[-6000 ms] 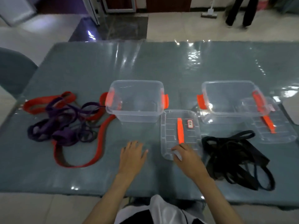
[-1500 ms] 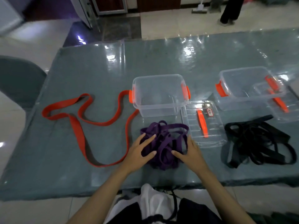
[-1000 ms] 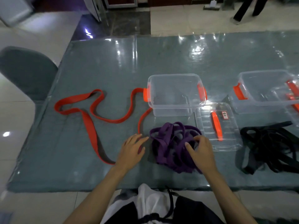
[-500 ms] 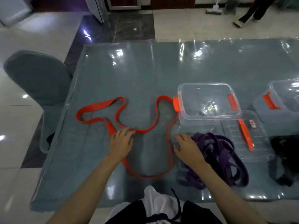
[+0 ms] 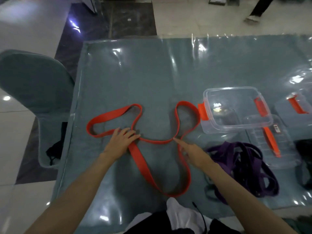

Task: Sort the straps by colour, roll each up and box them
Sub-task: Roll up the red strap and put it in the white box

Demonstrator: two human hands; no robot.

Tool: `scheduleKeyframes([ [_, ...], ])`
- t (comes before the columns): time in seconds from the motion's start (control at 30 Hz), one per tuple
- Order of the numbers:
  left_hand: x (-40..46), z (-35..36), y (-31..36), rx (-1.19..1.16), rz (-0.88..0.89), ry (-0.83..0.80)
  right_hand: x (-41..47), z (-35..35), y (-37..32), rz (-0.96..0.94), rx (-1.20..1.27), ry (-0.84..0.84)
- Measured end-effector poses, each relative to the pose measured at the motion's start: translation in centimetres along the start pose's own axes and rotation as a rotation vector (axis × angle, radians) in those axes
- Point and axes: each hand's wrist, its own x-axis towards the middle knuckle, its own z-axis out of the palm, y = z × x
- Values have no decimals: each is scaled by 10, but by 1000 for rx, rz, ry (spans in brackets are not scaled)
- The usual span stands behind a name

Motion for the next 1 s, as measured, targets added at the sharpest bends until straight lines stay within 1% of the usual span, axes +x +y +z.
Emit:
scheduleKeyframes([
  [0.03,0,0,-4,-26,18,-2,9,2,-4,-10,-58,13],
  [0.07,1,1,-8,-55,29,7,17,3,-7,-7,-166,31],
  [0.13,4,5,-14,-116,33,61,32,2,-10,-21,-470,63],
  [0.2,7,6,-18,-172,4,99,40,0,-11,-21,-621,10],
  [0.27,11,5,-18,-188,-22,90,44,1,-7,-34,-666,-49],
  [0.37,18,2,-12,-169,-73,76,45,0,-6,-77,-659,-54],
  [0.5,23,6,4,-180,-99,-10,33,-2,-9,-214,-587,115],
  [0.57,19,6,16,-240,-122,-11,26,-5,-11,-193,-614,175],
  [0.6,17,4,22,-317,-169,17,22,-6,-11,-177,-604,207],
  [0.63,14,0,29,-418,-242,47,16,-7,-15,-142,-568,226],
  [0.7,10,-10,41,-605,-400,116,7,-11,-24,-14,-465,256],
  [0.8,1,-35,67,-765,-566,259,-9,-16,-36,176,-258,354],
  [0.87,-1,-53,86,-920,-619,318,-19,-23,-48,251,35,390],
  [0.93,-3,-73,104,-1053,-626,391,-32,-32,-60,285,387,448],
  [1.0,-5,-96,120,-1216,-623,439,-49,-44,-71,297,650,505],
])
